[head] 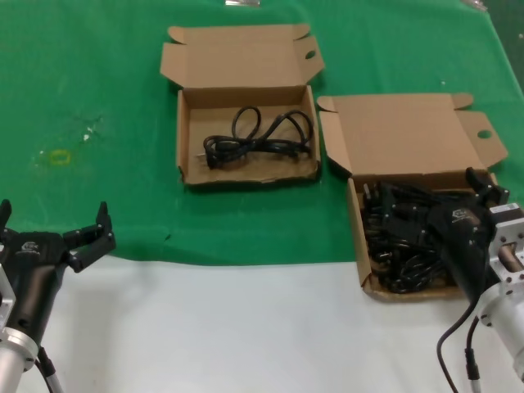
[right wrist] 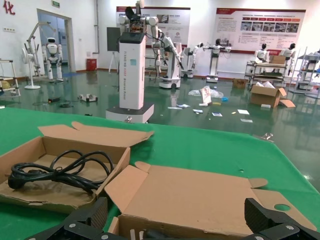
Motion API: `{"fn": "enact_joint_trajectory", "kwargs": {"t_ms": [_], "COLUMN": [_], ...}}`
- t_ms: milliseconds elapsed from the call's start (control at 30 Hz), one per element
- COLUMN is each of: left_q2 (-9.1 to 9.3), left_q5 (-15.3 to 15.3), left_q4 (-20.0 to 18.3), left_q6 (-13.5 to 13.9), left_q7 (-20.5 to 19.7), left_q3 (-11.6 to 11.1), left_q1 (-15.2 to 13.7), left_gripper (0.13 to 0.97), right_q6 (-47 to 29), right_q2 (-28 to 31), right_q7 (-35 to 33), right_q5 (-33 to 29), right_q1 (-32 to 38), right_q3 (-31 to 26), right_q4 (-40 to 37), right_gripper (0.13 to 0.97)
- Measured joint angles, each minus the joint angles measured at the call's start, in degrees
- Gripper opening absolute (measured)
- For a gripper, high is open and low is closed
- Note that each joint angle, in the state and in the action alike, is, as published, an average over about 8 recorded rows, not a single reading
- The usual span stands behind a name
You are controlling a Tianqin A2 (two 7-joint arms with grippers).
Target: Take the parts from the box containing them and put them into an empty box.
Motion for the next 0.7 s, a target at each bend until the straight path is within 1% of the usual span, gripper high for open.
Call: {"fn": "enact_joint_trajectory", "kwargs": {"t_ms": [700], "left_q2": [0.00], "left_q5": [0.00], "left_q4": [0.00], "left_q6": [0.00], "left_q7": [0.00], "left_q3": [0.00], "left_q1": [0.00], "left_gripper": [0.966], "right_q6": [0.00], "right_q2": [0.00], "right_q7": [0.00], "right_q5": [0.00], "right_q1": [0.00], "right_q3": [0.00], "right_q4": [0.00], "right_gripper": [0.966]}}
